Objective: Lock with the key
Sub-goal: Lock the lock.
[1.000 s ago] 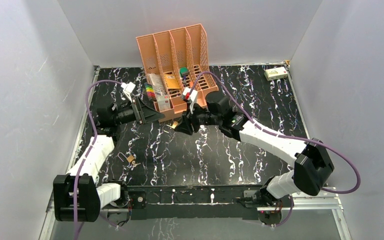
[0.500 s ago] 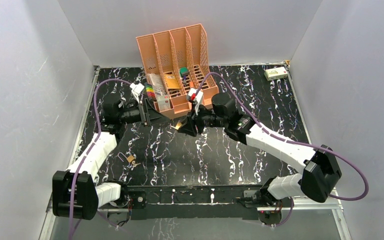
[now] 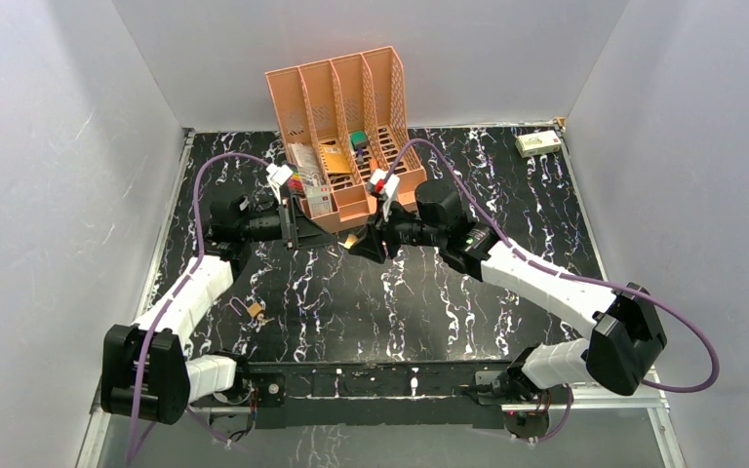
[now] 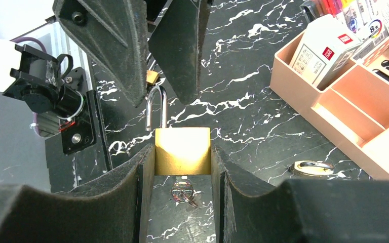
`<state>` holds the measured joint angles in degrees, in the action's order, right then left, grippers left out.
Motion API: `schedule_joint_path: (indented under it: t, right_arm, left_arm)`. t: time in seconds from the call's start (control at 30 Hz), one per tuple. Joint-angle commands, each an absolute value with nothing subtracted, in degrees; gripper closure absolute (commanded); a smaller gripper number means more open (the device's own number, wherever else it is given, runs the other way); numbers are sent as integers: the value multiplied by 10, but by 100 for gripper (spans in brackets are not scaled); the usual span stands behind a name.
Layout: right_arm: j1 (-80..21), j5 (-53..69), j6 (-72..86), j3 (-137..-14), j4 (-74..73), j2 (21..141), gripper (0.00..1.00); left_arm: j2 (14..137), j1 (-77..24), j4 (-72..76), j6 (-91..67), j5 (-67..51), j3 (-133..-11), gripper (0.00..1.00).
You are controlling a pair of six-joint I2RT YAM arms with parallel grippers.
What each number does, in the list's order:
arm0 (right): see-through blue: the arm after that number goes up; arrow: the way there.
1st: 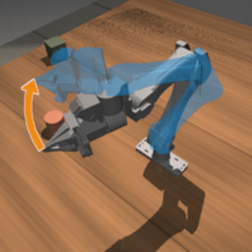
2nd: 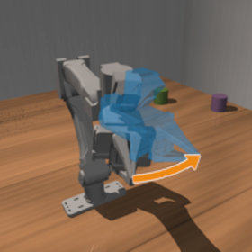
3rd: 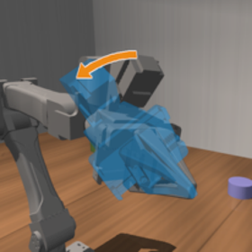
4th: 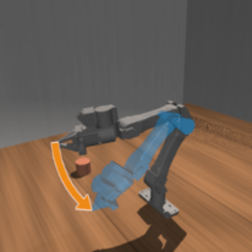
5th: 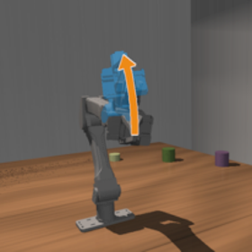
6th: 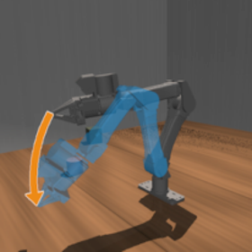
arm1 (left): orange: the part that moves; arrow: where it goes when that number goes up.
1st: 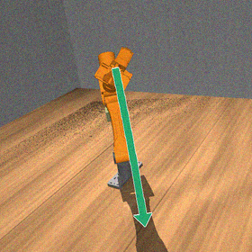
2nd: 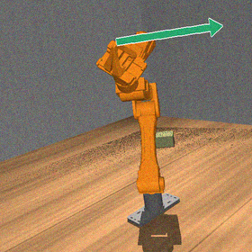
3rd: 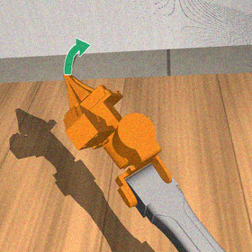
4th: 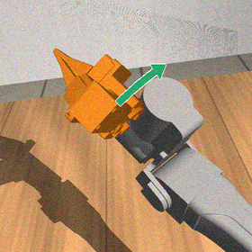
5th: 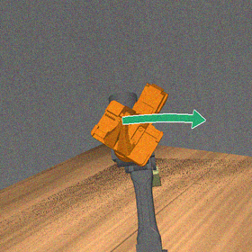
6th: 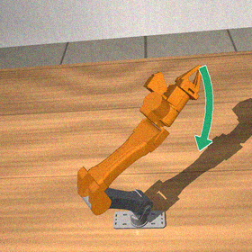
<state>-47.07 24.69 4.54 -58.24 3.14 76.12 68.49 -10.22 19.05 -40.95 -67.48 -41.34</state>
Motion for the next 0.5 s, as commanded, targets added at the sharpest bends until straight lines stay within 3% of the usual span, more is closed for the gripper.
schedule_joint_path:
  t: [0.0, 0.47]
  right_arm:
    - [-465, 244, 46, -586, 70, 744, 75]
    - [-455, 247, 45, -587, 68, 739, 75]
  left_arm:
    - [685, -105, 214, -418, -712, -423, 52]
    - [702, -113, 222, -421, -737, -423, 53]
